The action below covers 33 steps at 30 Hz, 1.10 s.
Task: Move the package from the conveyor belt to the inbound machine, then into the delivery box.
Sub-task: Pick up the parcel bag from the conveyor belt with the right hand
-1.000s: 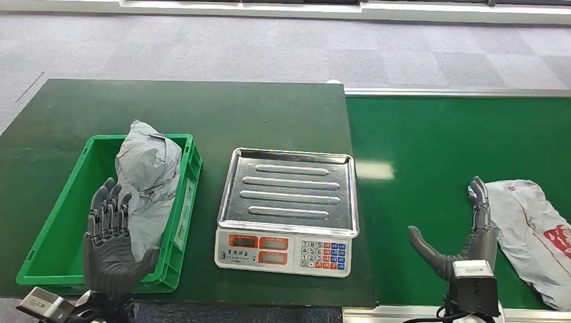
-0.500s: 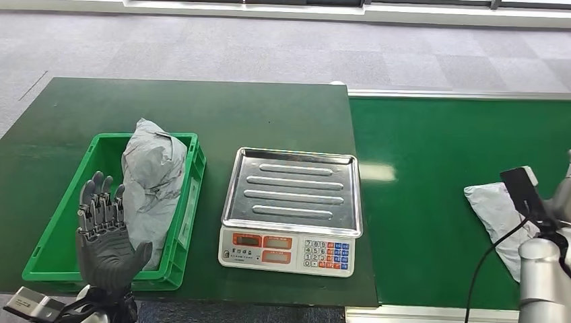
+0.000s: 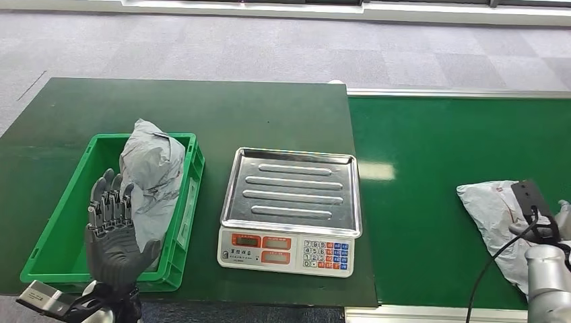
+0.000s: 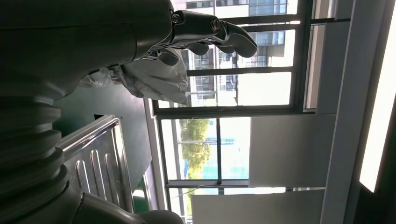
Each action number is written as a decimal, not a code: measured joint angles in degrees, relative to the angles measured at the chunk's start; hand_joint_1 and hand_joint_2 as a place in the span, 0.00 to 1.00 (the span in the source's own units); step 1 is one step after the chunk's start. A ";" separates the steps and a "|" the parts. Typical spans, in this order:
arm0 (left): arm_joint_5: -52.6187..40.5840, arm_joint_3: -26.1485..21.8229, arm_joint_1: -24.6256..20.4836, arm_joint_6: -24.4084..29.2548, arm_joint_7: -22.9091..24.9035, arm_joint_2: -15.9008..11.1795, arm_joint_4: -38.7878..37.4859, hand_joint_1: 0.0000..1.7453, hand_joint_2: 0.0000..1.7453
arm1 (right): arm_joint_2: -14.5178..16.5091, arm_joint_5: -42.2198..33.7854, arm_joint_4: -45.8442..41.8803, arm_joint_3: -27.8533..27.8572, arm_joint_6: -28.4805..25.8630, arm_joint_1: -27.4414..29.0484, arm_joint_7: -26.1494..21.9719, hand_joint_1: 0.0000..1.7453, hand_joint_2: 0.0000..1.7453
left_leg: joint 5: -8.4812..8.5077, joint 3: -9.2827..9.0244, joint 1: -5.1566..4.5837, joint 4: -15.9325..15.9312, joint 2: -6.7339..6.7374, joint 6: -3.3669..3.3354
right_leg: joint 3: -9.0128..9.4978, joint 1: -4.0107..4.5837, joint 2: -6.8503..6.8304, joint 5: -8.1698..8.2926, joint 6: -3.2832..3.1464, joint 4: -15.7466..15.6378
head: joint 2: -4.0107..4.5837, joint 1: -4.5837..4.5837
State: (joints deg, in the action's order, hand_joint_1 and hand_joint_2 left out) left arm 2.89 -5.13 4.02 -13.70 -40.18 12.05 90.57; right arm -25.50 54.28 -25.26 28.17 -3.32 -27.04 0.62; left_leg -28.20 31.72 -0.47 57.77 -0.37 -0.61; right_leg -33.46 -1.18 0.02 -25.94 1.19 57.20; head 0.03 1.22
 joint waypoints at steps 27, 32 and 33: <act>-0.90 1.42 -5.63 -0.88 0.75 -0.80 -6.43 0.00 1.00 | -2.72 3.38 6.68 -1.46 19.89 2.26 1.66 1.00 1.00 | -0.20 -0.58 0.15 0.01 0.01 -0.25 | 0.83 0.18 -0.01 -0.05 0.08 -0.40 | 0.00 0.02; -0.90 1.42 -5.70 -0.88 0.79 -0.80 -6.51 0.00 1.00 | -2.72 3.86 6.68 -1.46 19.74 2.28 1.48 1.00 1.00 | -0.21 -0.59 0.16 0.01 0.00 -0.26 | 0.84 0.19 -0.02 -0.07 0.10 -0.40 | 0.00 0.02; -0.90 1.42 -5.70 -0.88 0.79 -0.80 -6.51 0.00 1.00 | -2.72 3.87 6.68 -1.46 19.75 2.28 1.46 1.00 1.00 | -0.21 -0.59 0.17 0.01 -0.01 -0.26 | 0.84 0.19 -0.02 -0.07 0.10 -0.40 | -0.01 0.02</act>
State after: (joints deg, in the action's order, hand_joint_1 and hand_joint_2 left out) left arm 1.99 -3.72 -1.68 -14.58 -39.39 11.26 84.06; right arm -28.22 58.16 -18.58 26.71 16.43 -24.76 2.08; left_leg -28.42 31.14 -0.30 57.78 -0.38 -0.87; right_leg -32.62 -0.98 0.00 -26.01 1.29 56.80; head 0.02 1.25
